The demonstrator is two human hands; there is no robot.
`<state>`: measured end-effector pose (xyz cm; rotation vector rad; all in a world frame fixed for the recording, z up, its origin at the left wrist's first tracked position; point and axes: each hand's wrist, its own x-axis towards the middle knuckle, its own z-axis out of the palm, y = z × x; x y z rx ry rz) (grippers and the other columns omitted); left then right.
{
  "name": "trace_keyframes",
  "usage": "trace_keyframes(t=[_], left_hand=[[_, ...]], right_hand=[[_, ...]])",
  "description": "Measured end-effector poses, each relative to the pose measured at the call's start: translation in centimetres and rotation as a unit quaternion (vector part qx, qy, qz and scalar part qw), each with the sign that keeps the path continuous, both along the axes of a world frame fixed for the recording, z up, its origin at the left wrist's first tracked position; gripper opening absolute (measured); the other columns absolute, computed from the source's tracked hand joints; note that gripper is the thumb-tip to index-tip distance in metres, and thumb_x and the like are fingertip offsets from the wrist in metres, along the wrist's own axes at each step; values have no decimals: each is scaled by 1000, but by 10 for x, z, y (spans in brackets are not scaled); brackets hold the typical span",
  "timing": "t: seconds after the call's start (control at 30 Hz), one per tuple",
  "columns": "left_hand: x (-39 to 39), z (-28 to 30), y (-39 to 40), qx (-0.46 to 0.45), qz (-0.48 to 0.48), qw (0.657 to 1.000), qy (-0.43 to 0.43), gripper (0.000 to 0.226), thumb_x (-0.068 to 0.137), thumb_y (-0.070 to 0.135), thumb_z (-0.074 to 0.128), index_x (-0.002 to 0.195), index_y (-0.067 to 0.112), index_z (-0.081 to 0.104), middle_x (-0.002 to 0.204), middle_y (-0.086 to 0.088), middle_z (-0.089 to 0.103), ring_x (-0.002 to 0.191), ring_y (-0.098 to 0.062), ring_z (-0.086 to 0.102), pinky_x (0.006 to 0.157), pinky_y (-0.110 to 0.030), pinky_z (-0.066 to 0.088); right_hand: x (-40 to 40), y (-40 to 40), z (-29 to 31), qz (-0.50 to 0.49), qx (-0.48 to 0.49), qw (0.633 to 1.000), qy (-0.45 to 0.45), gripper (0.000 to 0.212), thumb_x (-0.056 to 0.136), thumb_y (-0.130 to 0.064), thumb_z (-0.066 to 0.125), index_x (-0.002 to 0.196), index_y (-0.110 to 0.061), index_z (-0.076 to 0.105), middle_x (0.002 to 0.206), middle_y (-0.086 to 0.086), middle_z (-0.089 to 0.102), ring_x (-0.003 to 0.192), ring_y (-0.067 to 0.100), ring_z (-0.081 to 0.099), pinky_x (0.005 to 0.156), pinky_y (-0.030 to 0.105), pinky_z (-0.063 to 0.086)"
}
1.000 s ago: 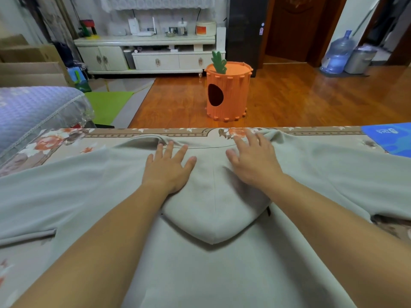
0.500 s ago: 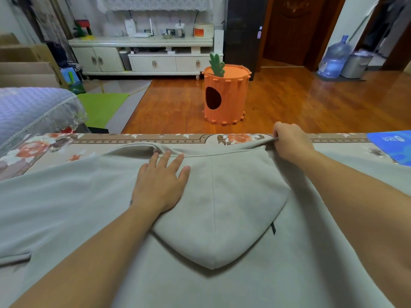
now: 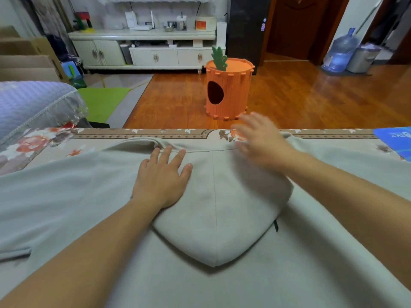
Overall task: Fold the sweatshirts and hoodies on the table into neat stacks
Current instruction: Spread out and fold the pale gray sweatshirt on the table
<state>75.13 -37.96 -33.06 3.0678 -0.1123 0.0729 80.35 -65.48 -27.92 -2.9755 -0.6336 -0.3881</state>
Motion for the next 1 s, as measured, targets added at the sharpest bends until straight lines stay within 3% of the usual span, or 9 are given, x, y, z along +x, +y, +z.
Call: trace_keyframes(t=[0.1,0.2,0.3,0.43,0.57,0.67,0.8,0.9,1.0], left_hand=[[3,4,11,16,-40,999,33,67,99,68,11,161,42,8,172,-2,9,157,-30,5,125,-50,15],[2,10,17,12,-67,997,45,78,90,72,1,161,42,10,172,-3,9,157,-31,6,127,-45,10],[-5,12,14,-9,-22,1000,14,72,96,65,8,161,36,21,170,-8,16,155,-32,14,126,-45,15],[-36,23,15,-30,203,978,-22,53,106,45,28,150,19,35,143,-22,44,128,-42,45,102,-50,39],[-44,35,31,-101,193,976,18,32,106,30,34,133,14,41,127,-21,61,113,-43,58,84,-45,41],[-40,52,38,-12,170,984,56,42,101,22,41,143,18,37,129,-16,60,115,-39,58,82,-42,41],[-30,57,3,129,65,988,-50,56,97,26,45,152,21,35,147,-17,44,133,-39,43,105,-48,40],[-31,31,-40,34,-25,999,-22,59,104,53,27,160,36,24,168,-13,19,153,-38,17,123,-55,15],[-38,5,-51,-24,-8,999,43,63,102,62,11,161,43,0,172,-2,2,157,-30,-4,125,-55,-6]], right_hand=[[-42,13,-27,-77,-46,974,207,69,98,-69,18,159,-38,13,170,0,-1,156,28,-6,124,54,2],[-62,5,-35,-135,-28,966,220,75,96,-73,13,160,-37,-1,169,2,-13,155,28,-15,124,55,-4],[-81,7,-22,-197,47,963,180,67,100,-60,28,158,-28,18,168,12,2,152,38,6,120,54,19],[-105,-5,-11,-295,134,931,169,47,103,-40,34,147,-23,33,138,20,39,117,44,49,87,44,42],[-108,-3,2,-283,175,914,234,46,101,-22,39,146,-21,38,136,17,52,116,38,54,88,40,47],[-114,-6,16,-281,126,913,265,41,99,-19,44,140,-18,45,133,14,53,109,35,59,81,37,53],[-95,7,27,-300,32,927,223,50,96,-24,44,146,-19,40,153,13,31,137,38,35,99,46,40],[-62,23,4,-218,36,969,113,61,102,-45,29,159,-26,19,168,11,10,153,37,3,122,55,7],[-37,9,-28,-241,52,950,191,71,99,-62,15,161,-29,9,170,5,-7,155,32,-13,123,57,-7]])
